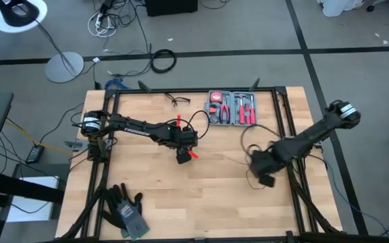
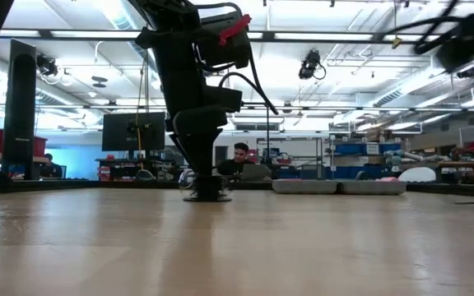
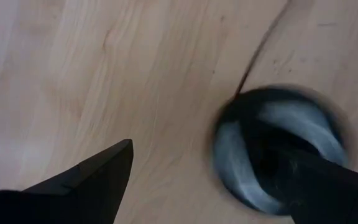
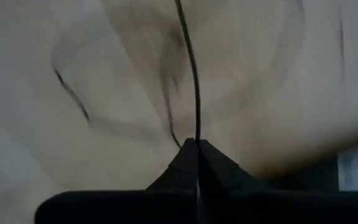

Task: Coil cords
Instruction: Uncoil the black wire from the spool

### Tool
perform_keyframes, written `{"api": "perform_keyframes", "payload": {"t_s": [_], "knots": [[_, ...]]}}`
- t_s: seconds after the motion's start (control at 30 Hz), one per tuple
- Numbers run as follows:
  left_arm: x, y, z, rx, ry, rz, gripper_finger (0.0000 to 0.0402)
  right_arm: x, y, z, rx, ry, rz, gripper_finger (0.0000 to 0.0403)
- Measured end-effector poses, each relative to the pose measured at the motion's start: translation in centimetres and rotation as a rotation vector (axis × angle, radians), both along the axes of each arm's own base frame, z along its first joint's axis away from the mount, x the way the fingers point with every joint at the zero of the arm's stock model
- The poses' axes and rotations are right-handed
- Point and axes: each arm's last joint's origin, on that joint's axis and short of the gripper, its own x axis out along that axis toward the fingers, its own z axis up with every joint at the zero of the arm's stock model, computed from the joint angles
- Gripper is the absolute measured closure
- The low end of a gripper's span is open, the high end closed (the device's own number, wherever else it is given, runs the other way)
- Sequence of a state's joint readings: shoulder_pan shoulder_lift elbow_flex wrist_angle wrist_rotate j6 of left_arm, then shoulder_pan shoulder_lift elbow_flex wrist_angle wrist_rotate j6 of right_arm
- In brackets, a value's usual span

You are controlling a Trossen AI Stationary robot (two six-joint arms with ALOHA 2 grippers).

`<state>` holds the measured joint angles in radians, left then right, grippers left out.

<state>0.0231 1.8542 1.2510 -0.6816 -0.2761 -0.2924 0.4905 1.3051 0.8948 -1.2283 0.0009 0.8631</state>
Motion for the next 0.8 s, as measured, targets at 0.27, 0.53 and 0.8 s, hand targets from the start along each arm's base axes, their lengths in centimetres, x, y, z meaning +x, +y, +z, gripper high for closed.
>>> {"api": "perform_keyframes", "payload": {"t_s": [0.27,0.53,0.8], "knots": [[0.0,0.0,0.0,0.000,0.002,0.000,0.0034,-4.2,0.5,2.5,-0.024,-0.033,-0.165,0.0384],[0.1,0.0,0.0,0.000,-0.006,0.000,0.0034,-1.1,0.9,3.6,-0.223,-0.602,-0.044,0.0308],[0.1,0.0,0.0,0.000,-0.008,0.000,0.0034,6.3,-0.6,0.7,-0.487,-0.782,0.097,0.0228]]}}
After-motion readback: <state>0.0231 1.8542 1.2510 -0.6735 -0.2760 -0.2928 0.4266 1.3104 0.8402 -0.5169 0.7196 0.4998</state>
